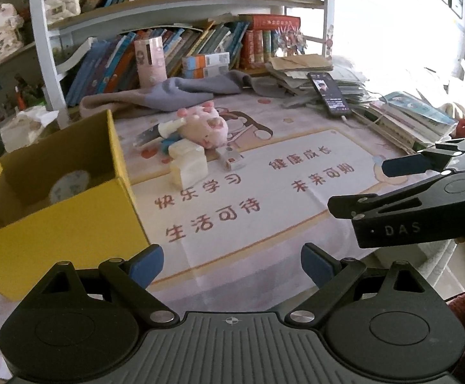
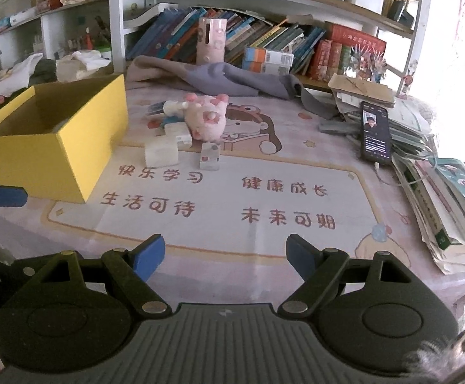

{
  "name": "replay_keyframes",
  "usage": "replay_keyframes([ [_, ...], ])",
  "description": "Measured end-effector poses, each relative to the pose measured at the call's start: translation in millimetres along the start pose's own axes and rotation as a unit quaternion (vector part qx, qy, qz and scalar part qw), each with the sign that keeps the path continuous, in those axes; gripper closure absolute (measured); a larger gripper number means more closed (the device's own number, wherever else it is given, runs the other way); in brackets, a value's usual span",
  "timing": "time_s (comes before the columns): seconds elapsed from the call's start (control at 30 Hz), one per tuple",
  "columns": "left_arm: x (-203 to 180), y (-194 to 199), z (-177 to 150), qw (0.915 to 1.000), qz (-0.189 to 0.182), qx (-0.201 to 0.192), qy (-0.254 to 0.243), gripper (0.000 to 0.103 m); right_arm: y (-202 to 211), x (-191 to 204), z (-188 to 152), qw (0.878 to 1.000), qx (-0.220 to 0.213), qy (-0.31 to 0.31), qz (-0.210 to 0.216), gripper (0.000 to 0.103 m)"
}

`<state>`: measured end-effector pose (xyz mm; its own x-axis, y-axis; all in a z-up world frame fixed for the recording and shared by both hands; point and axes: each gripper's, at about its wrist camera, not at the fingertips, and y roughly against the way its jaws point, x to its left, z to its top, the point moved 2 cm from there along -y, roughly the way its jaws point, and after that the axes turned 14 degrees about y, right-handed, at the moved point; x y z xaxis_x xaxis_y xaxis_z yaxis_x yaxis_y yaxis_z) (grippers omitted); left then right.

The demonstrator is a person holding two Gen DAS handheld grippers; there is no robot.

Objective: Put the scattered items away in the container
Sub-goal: 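Grasp the white-and-red box with the right tool while the left tool grasps a foam block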

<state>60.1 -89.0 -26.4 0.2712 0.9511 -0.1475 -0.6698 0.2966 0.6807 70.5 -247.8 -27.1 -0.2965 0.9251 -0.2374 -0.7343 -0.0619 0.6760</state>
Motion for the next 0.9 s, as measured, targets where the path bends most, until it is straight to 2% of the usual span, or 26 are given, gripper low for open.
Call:
replay_keyframes([
  [0.4,-20.6,-48.6,41.4,0.9993,0.037,-0.01,0.002,0.008,-50.9,-47.1,33.3,0.998,-0.011,0.023,0.05,0.023],
  [0.7,-24.7,-91.0,67.5,0.9954,0.089,0.0,0.034,0.008,-91.6,-78.0,56.5,0.994,-0.023,0.046,0.096,0.023],
  [0.9,-33.1,-114.5,77.9,0.9916,0.124,0.008,0.037,0.008,-122.5,-93.7,68.7,0.99,-0.026,0.051,0.129,0.023],
])
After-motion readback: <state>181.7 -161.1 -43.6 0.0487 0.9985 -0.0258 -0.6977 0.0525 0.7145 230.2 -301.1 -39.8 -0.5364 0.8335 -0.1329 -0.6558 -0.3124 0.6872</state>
